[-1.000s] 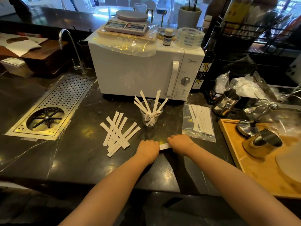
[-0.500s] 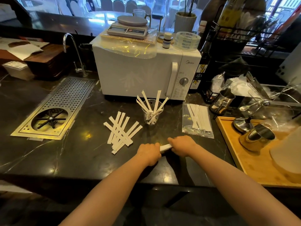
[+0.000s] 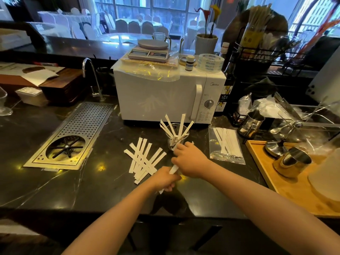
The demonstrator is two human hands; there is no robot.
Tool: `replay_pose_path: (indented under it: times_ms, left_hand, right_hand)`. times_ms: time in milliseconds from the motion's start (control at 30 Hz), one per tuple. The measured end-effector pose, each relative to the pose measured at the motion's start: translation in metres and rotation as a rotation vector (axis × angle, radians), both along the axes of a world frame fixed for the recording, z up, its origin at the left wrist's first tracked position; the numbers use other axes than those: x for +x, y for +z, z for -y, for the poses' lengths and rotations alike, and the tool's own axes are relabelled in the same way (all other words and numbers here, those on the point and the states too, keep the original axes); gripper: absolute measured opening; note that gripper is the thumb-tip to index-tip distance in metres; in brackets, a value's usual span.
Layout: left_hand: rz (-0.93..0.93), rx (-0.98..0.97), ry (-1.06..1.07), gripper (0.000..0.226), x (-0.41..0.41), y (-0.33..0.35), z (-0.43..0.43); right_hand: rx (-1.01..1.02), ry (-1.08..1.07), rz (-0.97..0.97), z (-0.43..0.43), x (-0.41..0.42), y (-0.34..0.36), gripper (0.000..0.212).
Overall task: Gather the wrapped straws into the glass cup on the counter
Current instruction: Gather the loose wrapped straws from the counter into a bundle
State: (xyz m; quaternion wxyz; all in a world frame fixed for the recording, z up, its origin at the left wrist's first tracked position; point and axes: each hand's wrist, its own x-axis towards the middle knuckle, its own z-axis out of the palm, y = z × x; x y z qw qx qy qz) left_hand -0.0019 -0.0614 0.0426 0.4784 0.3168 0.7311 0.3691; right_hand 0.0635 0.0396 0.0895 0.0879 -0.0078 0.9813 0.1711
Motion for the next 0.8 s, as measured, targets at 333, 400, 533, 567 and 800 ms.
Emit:
replay_pose_path:
  times_ms: [333,400,533,567,800]
  left_hand:
    - [-0.151,0.021,0.402,0.031,-0.026,0.011,0.026]
    - [-0.177,0.04,0.496,0.028,-0.034,0.011,0.032]
    - [-0.073,0.148,0.618,0.036,-0.046,0.006,0.052]
    - [-0.053,0.15,0.636,0.038,-0.049,0.003,0.057]
    - [0.114,0.113,0.801,0.028,-0.073,-0.01,0.081]
  right_hand:
    - [0.044,0.198,-0.1,0.043,-0.048,0.018,0.034]
    - [-0.021,0.18,-0.122,0.049,-0.058,0.017,0.042]
    - [-0.264,0.071,-0.225,0.062,-0.072,0.014,0.076]
    - [-0.316,0.036,-0.254,0.063,-0.075,0.015,0.08]
    - [-0.844,-0.491,-0.298,0.051,-0.105,0.002,0.088]
